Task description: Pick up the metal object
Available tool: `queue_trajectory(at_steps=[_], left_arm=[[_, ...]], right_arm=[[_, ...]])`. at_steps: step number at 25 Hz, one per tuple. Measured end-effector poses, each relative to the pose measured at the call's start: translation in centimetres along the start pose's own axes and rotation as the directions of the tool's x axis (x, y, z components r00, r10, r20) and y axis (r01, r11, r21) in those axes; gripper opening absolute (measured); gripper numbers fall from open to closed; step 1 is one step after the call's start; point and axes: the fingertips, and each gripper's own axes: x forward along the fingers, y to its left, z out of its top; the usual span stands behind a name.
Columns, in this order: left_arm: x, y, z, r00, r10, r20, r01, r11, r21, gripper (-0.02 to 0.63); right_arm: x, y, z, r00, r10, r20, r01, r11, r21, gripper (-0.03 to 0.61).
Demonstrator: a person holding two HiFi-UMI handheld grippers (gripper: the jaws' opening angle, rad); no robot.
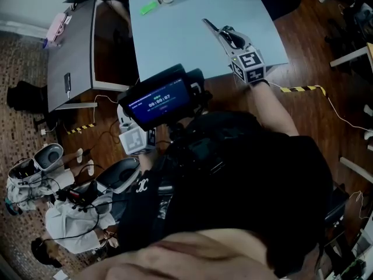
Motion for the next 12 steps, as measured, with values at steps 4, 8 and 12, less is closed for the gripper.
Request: queue_trajectory(at_steps=[4,8,12], left_arm=[[0.8,1.3,0.3,1.0,-0.009,0.0,0.009,1.0,-0.013,0.009],[0.7,-0.9,0.9,1.0,-0.025,0.013,0.026,1.0,-0.008,0.009],[-0.9,-2.1,1.3,0.999,-0.042,0.023,0.042,0.999,-0.009,0.009]], right_arm=[[-2.6,-1.0,6.9,0.982,-0.09,0.168,0.102,0.993,-0.06,0.058],[-8.3,-2.9,11.2,0.943,-0.147,0.297,0.182,0.979,-0.094,0.058],[-13.4,-2.1,13.7,0.915,-0.171,0.365,0.231,0.964,-0.128,0.058]])
